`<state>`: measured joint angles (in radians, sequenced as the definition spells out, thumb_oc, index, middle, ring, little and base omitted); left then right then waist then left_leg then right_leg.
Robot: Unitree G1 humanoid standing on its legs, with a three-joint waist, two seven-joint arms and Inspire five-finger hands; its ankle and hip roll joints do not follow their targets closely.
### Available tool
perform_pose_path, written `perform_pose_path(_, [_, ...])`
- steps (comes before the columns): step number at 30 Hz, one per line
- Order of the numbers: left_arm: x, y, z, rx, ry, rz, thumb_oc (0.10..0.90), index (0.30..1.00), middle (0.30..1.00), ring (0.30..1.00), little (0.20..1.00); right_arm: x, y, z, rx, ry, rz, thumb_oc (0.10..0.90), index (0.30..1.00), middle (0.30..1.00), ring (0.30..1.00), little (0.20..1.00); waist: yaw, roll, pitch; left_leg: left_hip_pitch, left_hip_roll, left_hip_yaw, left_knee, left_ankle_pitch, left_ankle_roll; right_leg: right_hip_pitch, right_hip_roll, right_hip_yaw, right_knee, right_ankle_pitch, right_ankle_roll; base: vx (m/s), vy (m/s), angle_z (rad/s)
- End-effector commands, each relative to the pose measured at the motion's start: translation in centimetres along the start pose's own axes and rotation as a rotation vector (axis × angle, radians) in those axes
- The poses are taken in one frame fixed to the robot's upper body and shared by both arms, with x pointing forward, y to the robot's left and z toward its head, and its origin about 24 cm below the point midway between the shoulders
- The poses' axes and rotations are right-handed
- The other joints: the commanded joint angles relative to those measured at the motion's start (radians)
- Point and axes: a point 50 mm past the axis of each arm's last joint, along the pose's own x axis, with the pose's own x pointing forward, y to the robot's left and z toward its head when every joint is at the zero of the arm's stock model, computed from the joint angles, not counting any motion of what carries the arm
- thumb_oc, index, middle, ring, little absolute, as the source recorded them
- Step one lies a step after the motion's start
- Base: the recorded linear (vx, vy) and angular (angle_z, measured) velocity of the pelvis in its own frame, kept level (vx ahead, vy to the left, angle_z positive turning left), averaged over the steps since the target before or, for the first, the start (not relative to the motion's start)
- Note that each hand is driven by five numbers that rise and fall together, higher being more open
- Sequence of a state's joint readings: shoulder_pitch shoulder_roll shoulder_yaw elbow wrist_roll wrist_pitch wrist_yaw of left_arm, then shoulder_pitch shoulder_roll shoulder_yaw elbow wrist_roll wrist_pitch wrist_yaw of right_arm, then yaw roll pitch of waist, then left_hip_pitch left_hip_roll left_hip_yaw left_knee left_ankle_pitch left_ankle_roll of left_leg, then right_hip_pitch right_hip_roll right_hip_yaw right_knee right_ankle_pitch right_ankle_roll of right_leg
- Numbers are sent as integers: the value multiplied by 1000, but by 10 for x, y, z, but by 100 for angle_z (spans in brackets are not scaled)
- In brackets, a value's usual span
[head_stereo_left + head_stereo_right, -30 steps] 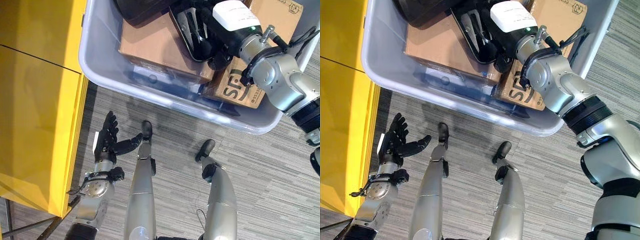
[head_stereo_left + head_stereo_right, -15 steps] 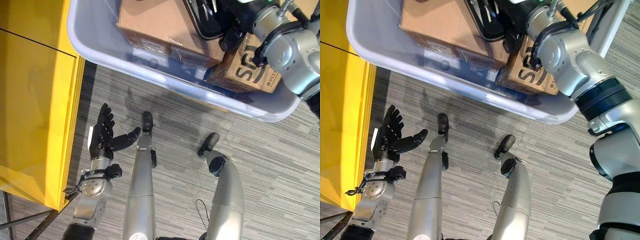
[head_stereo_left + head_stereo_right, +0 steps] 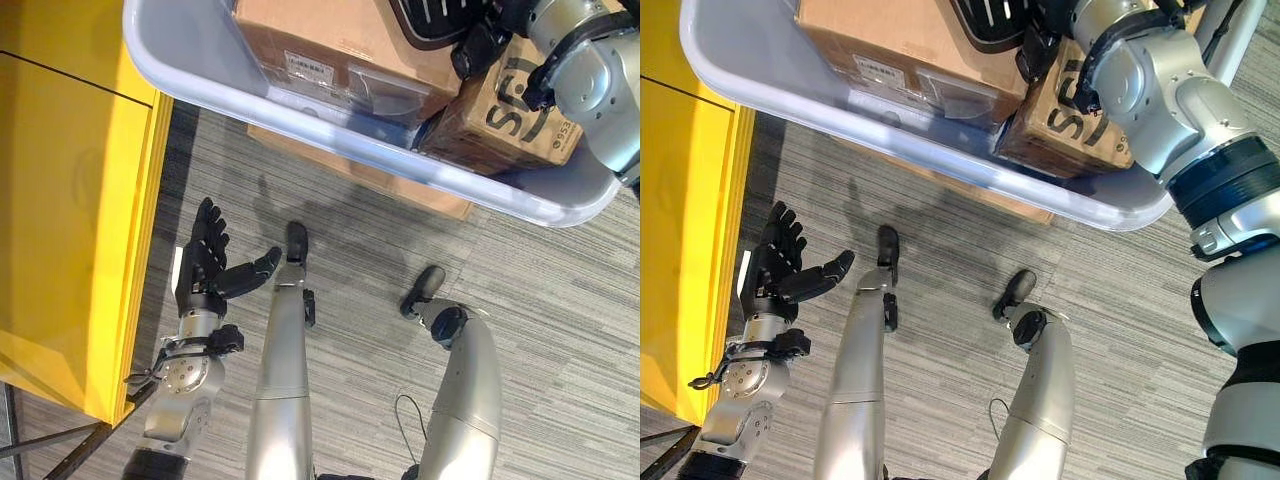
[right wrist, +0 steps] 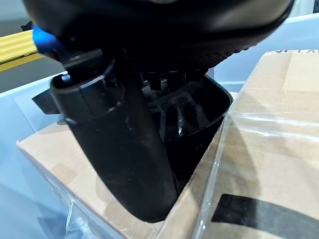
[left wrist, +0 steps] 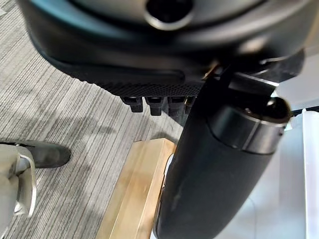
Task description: Move parts from the plastic box to the shelf.
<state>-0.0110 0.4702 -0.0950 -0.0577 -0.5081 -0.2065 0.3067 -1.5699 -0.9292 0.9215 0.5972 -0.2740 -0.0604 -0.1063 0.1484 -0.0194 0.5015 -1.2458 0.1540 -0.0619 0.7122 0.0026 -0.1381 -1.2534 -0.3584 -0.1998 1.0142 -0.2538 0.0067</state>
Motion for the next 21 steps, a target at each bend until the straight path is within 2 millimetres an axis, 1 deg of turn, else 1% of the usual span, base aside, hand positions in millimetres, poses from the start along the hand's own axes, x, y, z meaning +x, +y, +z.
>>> perform_pose_path(1, [-5, 2, 36, -67, -195, 6, 900, 1000, 1000, 1000, 1000, 4, 12, -10, -85, 74, 12, 900, 1000, 1000, 1000, 1000, 53, 35, 19, 8, 6, 11, 167, -220, 55, 127, 0, 108, 19, -86, 90, 0, 0, 0])
perform_pose_path(4, [-5, 3, 37, -71, -197, 12, 900, 1000, 1000, 1000, 1000, 4, 14, -12, -88, 84, 20, 900, 1000, 1000, 1000, 1000, 54, 34, 19, -2, 2, 9, 171, -220, 56, 117, -3, 111, 24, -87, 90, -1, -6, 3])
perform_pose_path(10, [-5, 0, 37, -94, -199, 6, 900, 1000, 1000, 1000, 1000, 3, 26, -19, -74, 129, 52, 900, 1000, 1000, 1000, 1000, 60, 35, 19, -20, -10, 9, 162, -213, 59, 95, -10, 114, 26, -88, 90, 1, 0, 1])
perform_pose_path(11, [-4, 0, 37, -93, -199, 7, 900, 1000, 1000, 1000, 1000, 2, 28, -19, -73, 131, 61, 814, 879, 879, 879, 879, 59, 34, 19, -20, -10, 9, 161, -212, 58, 94, -10, 114, 24, -86, 91, 0, 0, 0])
perform_pose_path(12, [-4, -1, 38, -94, -204, 5, 900, 1000, 1000, 1000, 1000, 2, 29, -21, -74, 139, 70, 580, 553, 553, 553, 553, 60, 34, 19, -19, -10, 8, 157, -211, 58, 94, -9, 115, 21, -85, 93, 0, 0, 0])
perform_pose_path(13, [-3, -1, 38, -96, -204, 1, 900, 1000, 1000, 1000, 1000, 2, 32, -21, -77, 144, 85, 400, 300, 300, 300, 300, 60, 33, 19, -19, -9, 10, 154, -209, 58, 95, -12, 113, 17, -84, 95, 0, 0, 0])
perform_pose_path(15, [-3, -2, 38, -96, -207, -7, 900, 1000, 1000, 1000, 1000, 1, 37, -21, -79, 140, 118, 400, 300, 300, 300, 300, 61, 32, 19, -17, -9, 13, 147, -205, 57, 98, -12, 111, 11, -82, 96, 0, 0, 0])
perform_pose_path(21, [-2, -3, 36, -103, -197, -9, 900, 1000, 1000, 1000, 1000, -2, 42, -24, -76, 146, 149, 400, 300, 300, 300, 300, 59, 32, 19, -8, -11, 16, 129, -199, 58, 107, -14, 107, -7, -78, 98, -6, 4, 2])
